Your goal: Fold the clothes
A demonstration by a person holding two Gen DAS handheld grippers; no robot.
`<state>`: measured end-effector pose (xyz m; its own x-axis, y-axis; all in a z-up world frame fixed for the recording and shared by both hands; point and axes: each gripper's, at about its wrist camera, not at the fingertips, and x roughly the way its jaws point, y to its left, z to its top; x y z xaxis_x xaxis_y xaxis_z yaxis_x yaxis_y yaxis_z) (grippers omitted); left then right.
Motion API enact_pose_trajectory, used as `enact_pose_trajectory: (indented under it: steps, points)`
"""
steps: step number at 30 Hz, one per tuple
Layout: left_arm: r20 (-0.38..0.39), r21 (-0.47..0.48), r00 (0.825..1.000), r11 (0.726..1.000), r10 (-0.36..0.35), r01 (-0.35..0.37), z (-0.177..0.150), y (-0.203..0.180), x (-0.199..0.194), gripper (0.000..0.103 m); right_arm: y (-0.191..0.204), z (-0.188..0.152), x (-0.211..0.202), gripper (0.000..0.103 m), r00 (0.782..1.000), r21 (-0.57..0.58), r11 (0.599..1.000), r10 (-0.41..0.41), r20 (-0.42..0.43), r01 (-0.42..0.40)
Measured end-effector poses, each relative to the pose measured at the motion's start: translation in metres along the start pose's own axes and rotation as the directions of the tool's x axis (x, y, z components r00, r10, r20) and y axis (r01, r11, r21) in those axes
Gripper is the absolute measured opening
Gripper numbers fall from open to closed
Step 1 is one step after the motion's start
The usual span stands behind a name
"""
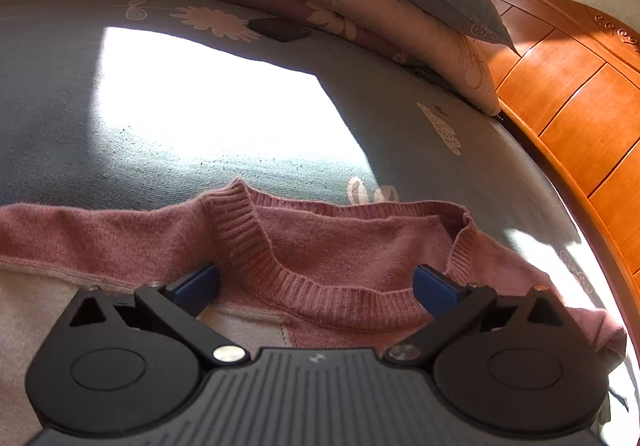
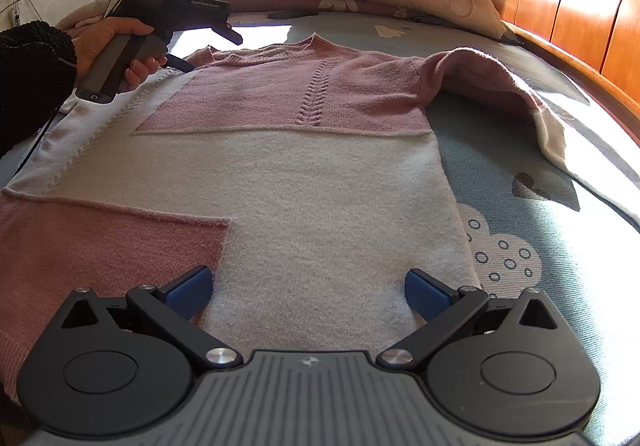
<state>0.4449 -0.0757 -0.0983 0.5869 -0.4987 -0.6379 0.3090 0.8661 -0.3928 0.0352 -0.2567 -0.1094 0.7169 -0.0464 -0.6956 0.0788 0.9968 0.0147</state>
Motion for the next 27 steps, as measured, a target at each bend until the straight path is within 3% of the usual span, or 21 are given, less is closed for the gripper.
enact_pose_trajectory:
  steps: [5, 9, 10, 13, 18, 22, 25, 27]
  points:
    - [0.003, -0.058, 0.999, 0.997, 0.054, -0.053, 0.022, -0.001, 0.007, 0.102, 0.0, 0.0, 0.0, 0.103, 1.0, 0.0, 1.0, 0.003, 0.001, -0.003]
    - [0.042, -0.088, 0.998, 0.995, -0.051, 0.054, 0.017, -0.007, -0.017, 0.102, -0.001, 0.0, -0.001, 0.103, 1.0, 0.001, 1.0, 0.004, 0.0, -0.004]
    - [0.019, -0.083, 0.995, 0.992, -0.096, 0.098, 0.015, -0.012, -0.017, 0.102, 0.0, -0.001, -0.001, 0.103, 1.0, 0.0, 1.0, 0.003, 0.0, -0.003]
    - [-0.069, -0.049, 0.992, 0.993, -0.109, 0.106, 0.009, -0.022, 0.003, 0.102, 0.0, -0.001, -0.002, 0.103, 1.0, 0.0, 1.0, 0.002, 0.001, -0.002]
    - [-0.003, 0.005, 0.999, 0.999, -0.037, 0.037, 0.017, -0.023, 0.033, 0.102, -0.001, -0.001, -0.001, 0.103, 1.0, -0.002, 1.0, 0.005, 0.002, -0.005]
    - [-0.019, 0.003, 1.0, 1.0, 0.02, -0.02, 0.032, -0.035, 0.033, 0.102, -0.001, -0.001, -0.001, 0.103, 1.0, -0.002, 1.0, 0.007, 0.003, -0.007]
    - [-0.024, -0.018, 0.996, 0.996, -0.087, 0.086, 0.024, -0.041, 0.015, 0.102, -0.001, -0.002, -0.002, 0.103, 1.0, -0.002, 1.0, 0.007, 0.002, -0.007]
    - [-0.043, 0.016, 0.992, 0.993, -0.119, 0.12, 0.016, -0.049, 0.011, 0.102, -0.001, -0.002, -0.003, 0.103, 1.0, -0.002, 1.0, 0.006, 0.001, -0.006]
